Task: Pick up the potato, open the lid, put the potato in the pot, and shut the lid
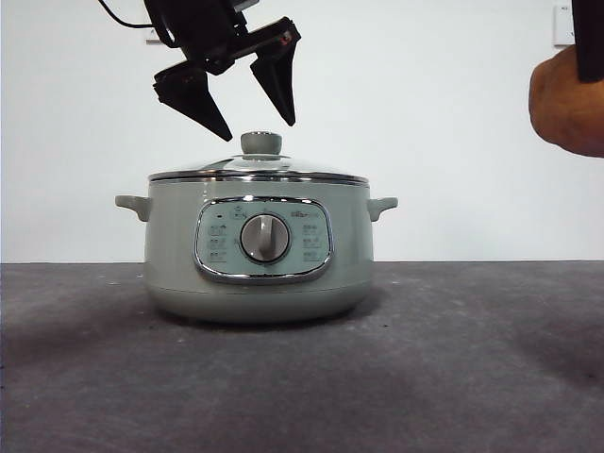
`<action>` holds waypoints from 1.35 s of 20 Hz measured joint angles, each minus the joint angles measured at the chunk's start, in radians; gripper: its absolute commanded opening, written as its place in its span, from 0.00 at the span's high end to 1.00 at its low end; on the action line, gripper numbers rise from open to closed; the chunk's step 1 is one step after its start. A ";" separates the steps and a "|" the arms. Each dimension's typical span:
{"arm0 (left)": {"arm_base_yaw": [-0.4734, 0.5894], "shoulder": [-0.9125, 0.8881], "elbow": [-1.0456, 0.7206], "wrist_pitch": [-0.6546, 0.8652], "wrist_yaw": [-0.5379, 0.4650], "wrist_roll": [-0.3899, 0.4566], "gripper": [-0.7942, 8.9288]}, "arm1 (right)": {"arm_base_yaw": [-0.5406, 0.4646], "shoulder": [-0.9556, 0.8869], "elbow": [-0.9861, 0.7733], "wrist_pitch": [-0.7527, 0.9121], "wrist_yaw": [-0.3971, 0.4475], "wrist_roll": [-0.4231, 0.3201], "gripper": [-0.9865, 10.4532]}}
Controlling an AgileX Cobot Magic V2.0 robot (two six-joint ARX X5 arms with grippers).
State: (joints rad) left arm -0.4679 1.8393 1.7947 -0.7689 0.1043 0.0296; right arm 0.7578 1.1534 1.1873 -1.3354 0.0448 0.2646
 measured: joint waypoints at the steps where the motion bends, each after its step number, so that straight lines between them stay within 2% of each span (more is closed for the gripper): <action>1: 0.000 0.000 0.000 0.000 0.000 0.000 0.27 | 0.000 0.000 0.000 0.000 0.000 0.000 0.92; 7: 0.000 0.000 0.000 0.035 0.041 0.000 0.27 | 0.000 0.000 0.000 0.000 0.000 0.000 0.92; 12: 0.001 0.001 0.000 0.022 0.000 -0.005 0.27 | 0.000 0.000 0.000 0.000 0.000 0.001 0.92; 19: 0.001 0.046 0.000 -0.004 -0.001 -0.042 0.28 | 0.000 0.000 0.000 0.000 0.000 0.001 0.92; 20: 0.000 0.046 0.000 -0.004 -0.001 -0.042 0.31 | 0.000 0.000 0.000 0.000 0.000 0.001 0.92; 22: 0.000 0.046 0.000 -0.004 -0.016 -0.042 0.48 | 0.000 0.000 0.000 0.005 0.000 0.001 0.92; 25: -0.004 0.046 0.000 -0.003 -0.021 -0.040 0.56 | 0.000 0.000 0.000 0.024 0.000 0.001 0.92; 27: -0.014 0.046 0.000 0.000 -0.046 -0.032 0.65 | 0.000 0.000 0.000 0.037 0.000 0.001 0.92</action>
State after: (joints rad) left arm -0.4816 1.8851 1.7947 -0.7692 0.0586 -0.0021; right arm 0.7578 1.1534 1.1873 -1.2987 0.0448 0.2653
